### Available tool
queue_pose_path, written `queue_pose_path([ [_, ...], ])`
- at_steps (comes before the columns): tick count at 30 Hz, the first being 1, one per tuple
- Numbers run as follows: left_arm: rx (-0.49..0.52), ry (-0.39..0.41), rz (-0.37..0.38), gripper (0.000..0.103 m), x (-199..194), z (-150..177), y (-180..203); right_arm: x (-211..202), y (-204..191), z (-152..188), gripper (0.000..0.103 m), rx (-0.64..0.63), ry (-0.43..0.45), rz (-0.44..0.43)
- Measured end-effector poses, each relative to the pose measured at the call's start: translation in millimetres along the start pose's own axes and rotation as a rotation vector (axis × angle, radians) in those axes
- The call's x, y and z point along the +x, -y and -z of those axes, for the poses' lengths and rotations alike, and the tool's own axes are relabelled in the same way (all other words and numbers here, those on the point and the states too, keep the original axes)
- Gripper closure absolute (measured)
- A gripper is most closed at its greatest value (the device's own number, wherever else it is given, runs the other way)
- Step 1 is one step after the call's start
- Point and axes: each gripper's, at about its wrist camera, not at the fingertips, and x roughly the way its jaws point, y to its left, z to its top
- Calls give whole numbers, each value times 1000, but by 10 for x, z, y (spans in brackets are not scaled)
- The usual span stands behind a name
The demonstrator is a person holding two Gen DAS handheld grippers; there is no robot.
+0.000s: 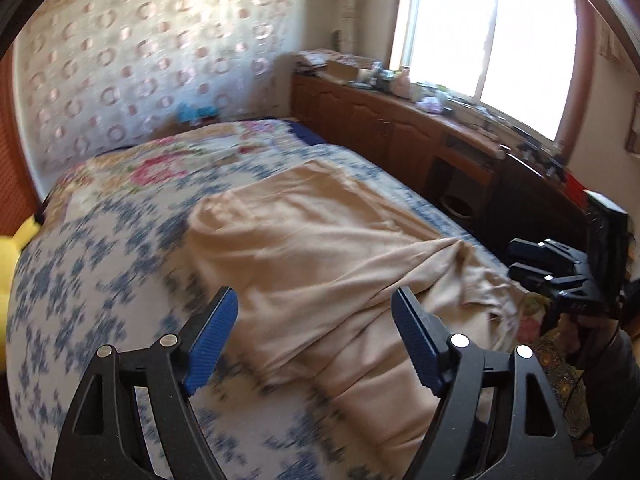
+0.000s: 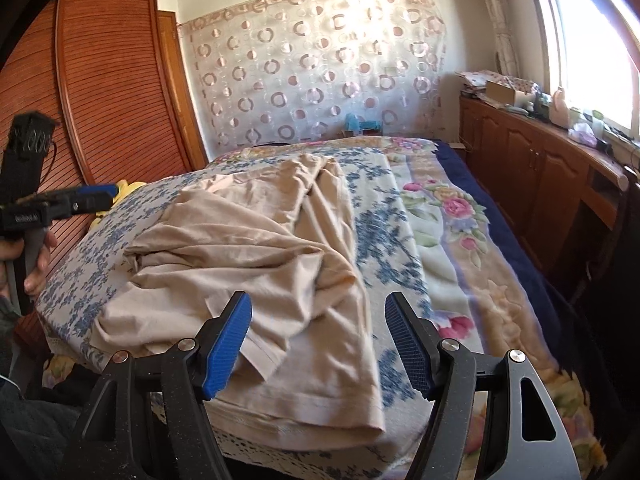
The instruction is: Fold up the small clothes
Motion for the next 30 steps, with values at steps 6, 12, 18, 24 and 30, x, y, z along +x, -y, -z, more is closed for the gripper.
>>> queue_pose_path([
  [6,-78,11,-94,23,-137,293,-386,267,-330,-292,32,-101,-18,-69],
  [12,-93,39,-145,23,-275,451,-534,542,-708,-535,32,-215,-52,-145],
  [18,-105,54,-161,23,-395,555,-643,826,-923,-693,32,-283,-110,-214],
  [24,-126,68,-175,23,-469,619,-733,1032,-1098,-843,32,-328,-161,-254],
  [30,-141,80,-182,23,-516,652,-790,1206,-1184,-939,32,-367,-209,-276],
])
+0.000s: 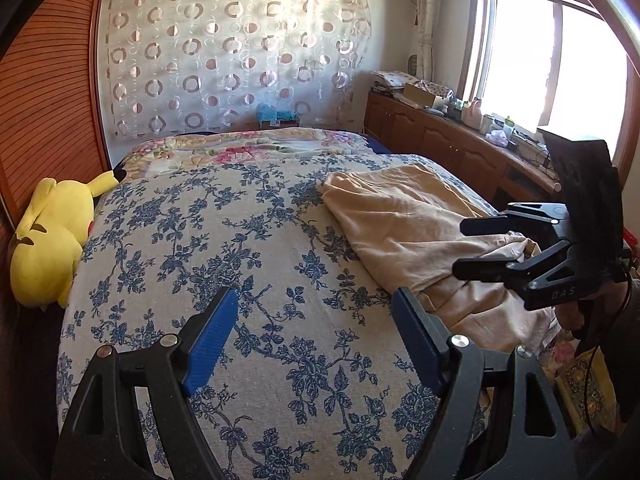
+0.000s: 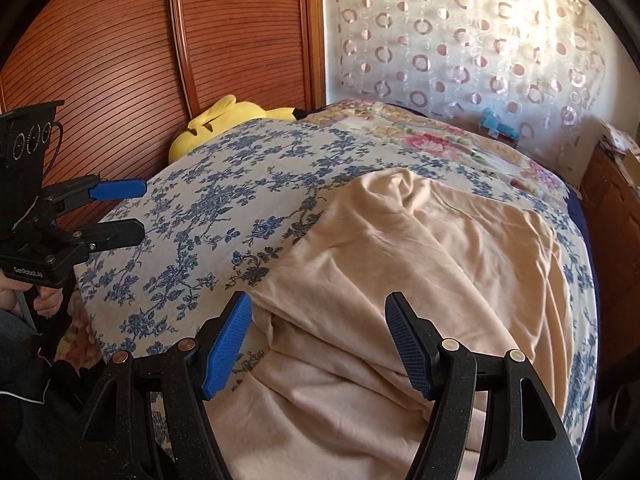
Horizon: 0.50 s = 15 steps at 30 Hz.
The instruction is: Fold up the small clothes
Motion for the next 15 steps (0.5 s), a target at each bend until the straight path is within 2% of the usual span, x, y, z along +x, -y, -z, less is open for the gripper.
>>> queue_pose_path([
  [6,-20,0,0,23,16,26,-63,273,-167,-75,32,-68,-79,-21],
  [10,-24,-7,0,23,38,49,-88,536,-245,-91,32,-124,-150,33],
  [11,-25,-8,1,23,40,55,-91,601,-271,-104,39,-140,-163,60],
  [13,-27,-10,1,23,43,68,-98,611,-275,-123,66,-160,-154,94],
  [14,-28,-11,1,23,41,78,-97,580,-240,-152,89,-152,-148,89],
  [15,-27,-12,2,23,42,86,-98,516,-164,-193,90,-119,-131,52],
])
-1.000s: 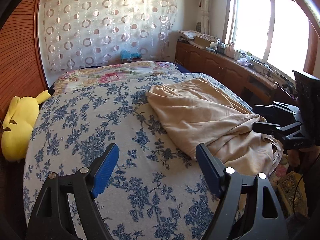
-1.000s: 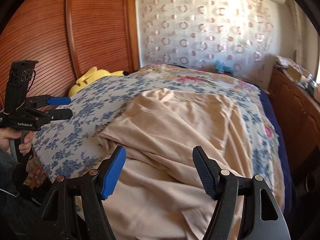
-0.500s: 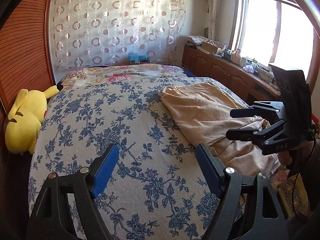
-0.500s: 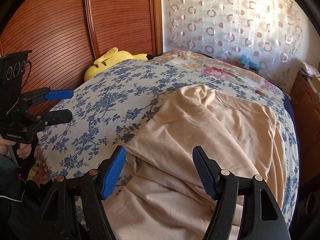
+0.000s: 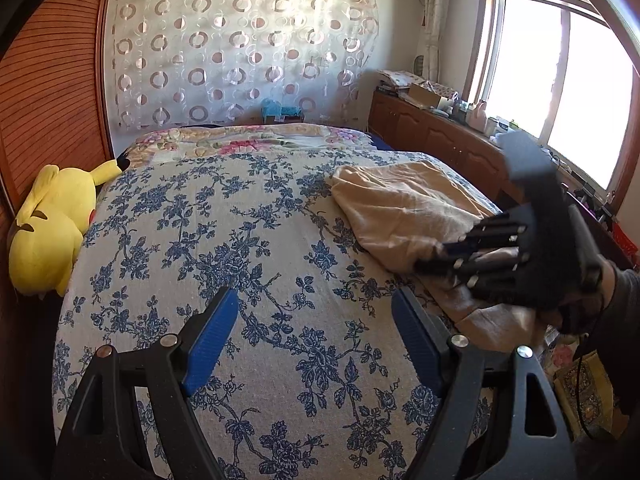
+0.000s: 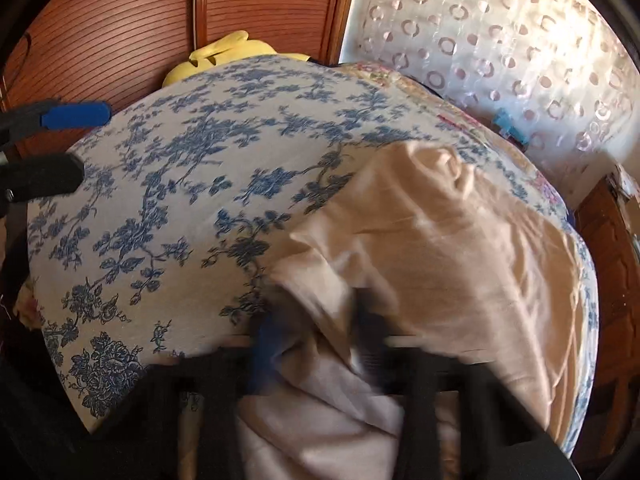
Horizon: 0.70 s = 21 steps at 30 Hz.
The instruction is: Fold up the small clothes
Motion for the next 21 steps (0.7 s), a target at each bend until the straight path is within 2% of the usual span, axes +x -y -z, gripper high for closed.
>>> queue_pose_path([
  [1,1,-1,0,23,0,10,-2,-70,85,-22,91,39,27,-39],
  [5,-2,-6,7,23,18,26,10,-486,619,-99,92,173,142,-46],
  [8,1,-13,11,23,42,33,29,-668,1036,-186,92,235,181,23],
  [9,4,-14,13,23,46,35,39,-701,1189,-223,92,250,187,74],
  [15,9,-20,16,23,63,47,65,-528,2003,-318,93,379,124,241],
  [21,17,-42,20,23,116,86,95,-131,2254,-373,93,427,33,385],
])
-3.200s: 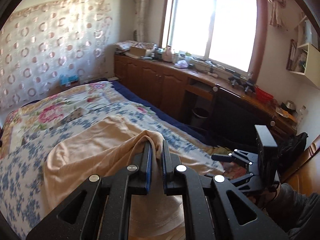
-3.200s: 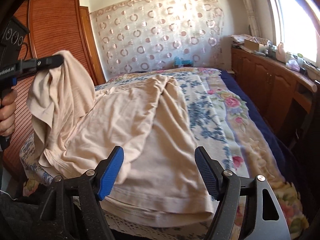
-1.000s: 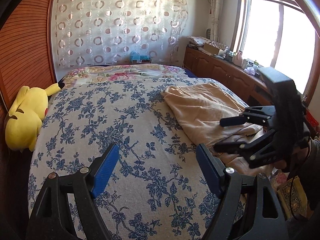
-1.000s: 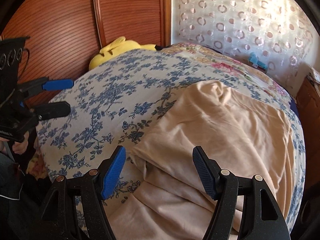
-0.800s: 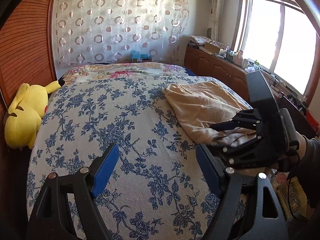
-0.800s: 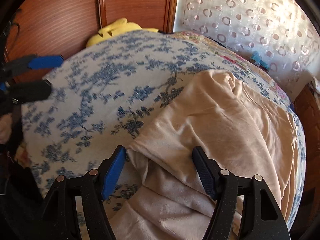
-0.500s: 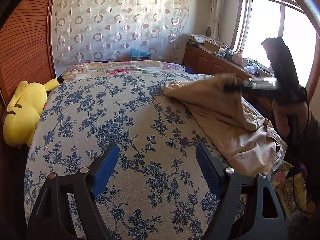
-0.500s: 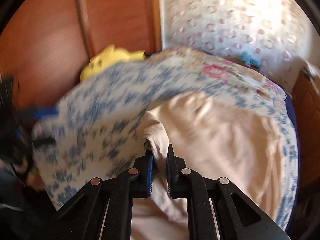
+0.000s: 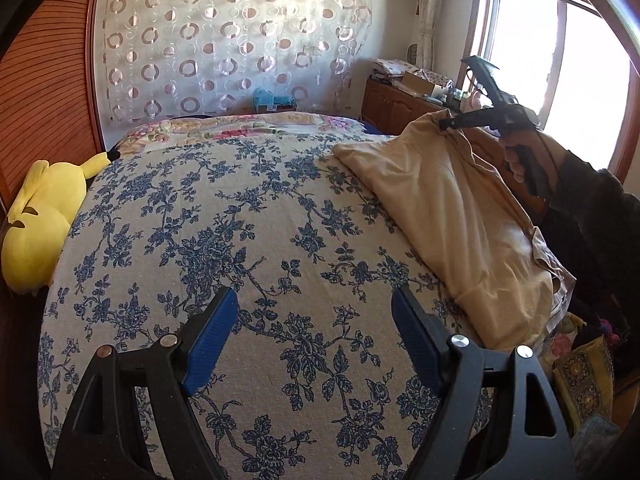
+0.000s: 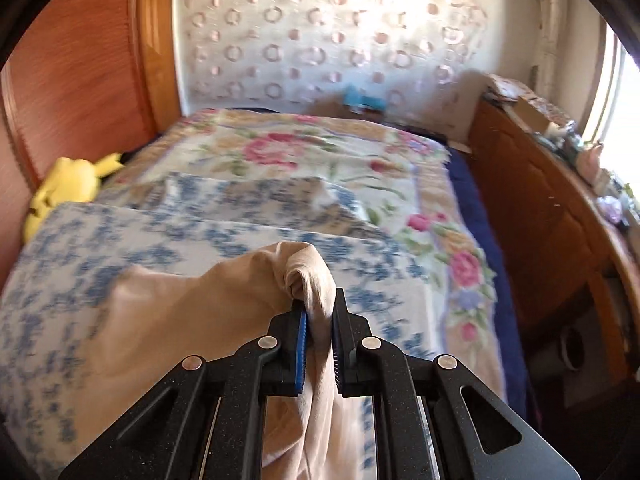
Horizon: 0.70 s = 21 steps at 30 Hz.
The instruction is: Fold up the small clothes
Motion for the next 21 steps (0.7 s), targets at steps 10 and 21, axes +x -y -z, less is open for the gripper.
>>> queue_pose_path([
  [10,36,-19,42,23,72,40,208,-328,-187,310,62,-41,-1,36],
  [21,115,-69,126,23,228,117,707,-1291,-835,1822,61,-97,18,-198],
])
